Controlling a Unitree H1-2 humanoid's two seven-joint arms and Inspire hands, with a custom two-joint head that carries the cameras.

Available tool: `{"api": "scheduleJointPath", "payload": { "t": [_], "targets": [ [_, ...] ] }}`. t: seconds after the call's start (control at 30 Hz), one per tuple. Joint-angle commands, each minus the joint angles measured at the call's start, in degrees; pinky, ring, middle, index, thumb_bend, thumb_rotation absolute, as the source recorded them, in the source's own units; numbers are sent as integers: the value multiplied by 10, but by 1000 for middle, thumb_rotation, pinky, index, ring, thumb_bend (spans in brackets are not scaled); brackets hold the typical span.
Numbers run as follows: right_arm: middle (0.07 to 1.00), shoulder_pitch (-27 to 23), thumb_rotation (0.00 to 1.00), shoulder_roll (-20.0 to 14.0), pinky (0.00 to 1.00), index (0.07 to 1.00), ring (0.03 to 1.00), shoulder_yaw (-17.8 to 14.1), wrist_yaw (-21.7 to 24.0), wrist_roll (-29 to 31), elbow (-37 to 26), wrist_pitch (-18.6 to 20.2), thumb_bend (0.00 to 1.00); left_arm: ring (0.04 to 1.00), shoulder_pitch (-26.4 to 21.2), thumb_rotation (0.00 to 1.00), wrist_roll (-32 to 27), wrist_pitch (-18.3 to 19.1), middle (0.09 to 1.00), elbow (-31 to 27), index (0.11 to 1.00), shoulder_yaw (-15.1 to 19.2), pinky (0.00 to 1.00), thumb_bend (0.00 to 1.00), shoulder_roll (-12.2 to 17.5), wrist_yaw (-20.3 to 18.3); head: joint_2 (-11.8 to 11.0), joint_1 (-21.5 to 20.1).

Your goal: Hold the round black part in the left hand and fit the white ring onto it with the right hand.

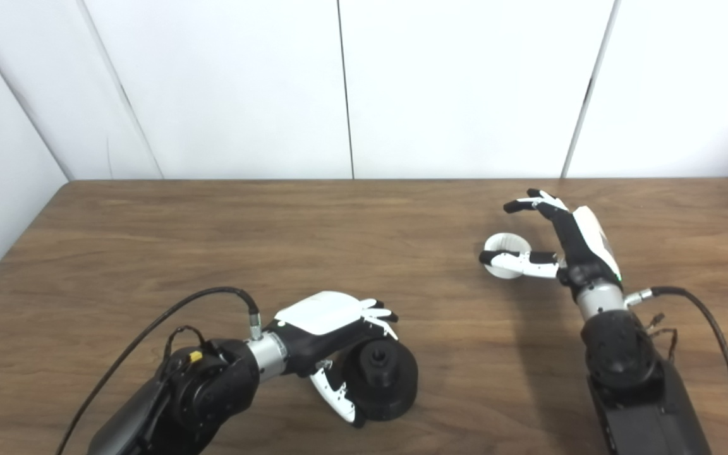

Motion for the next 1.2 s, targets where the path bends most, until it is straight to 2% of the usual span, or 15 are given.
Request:
{"api": "scheduleJointPath", "payload": {
  "t": [0.0,0.3,0.5,0.93,1.03,1.17],
  "targets": [
    [932,-38,303,-12,962,705,998,7,5,-10,7,-12,895,1000,0,209,2,-5,958,11,732,-11,913,835,-1,-16,0,0],
    [953,-60,333,-42,969,712,1000,39,28,-53,49,1,931,1000,0,205,-4,0,967,9,719,-6,924,834,-2,-18,0,-2],
    [959,-58,339,-48,988,718,1000,42,44,-54,48,9,943,1000,0,199,-6,0,967,9,698,-3,926,835,-2,-17,-1,-3],
    [963,-62,357,-59,997,726,1000,51,59,-63,63,9,955,1000,-2,205,-8,-1,965,10,715,-1,923,839,-3,-18,-2,-2],
    [961,-63,355,-60,957,726,1000,52,59,-65,69,8,950,1000,-2,204,-9,-2,965,9,710,-1,926,837,-2,-18,-3,-1],
    [961,-64,359,-59,955,727,1000,52,58,-63,77,5,944,1000,-2,207,-9,-3,965,9,712,0,917,842,-1,-17,-4,-1]
  ]
}}
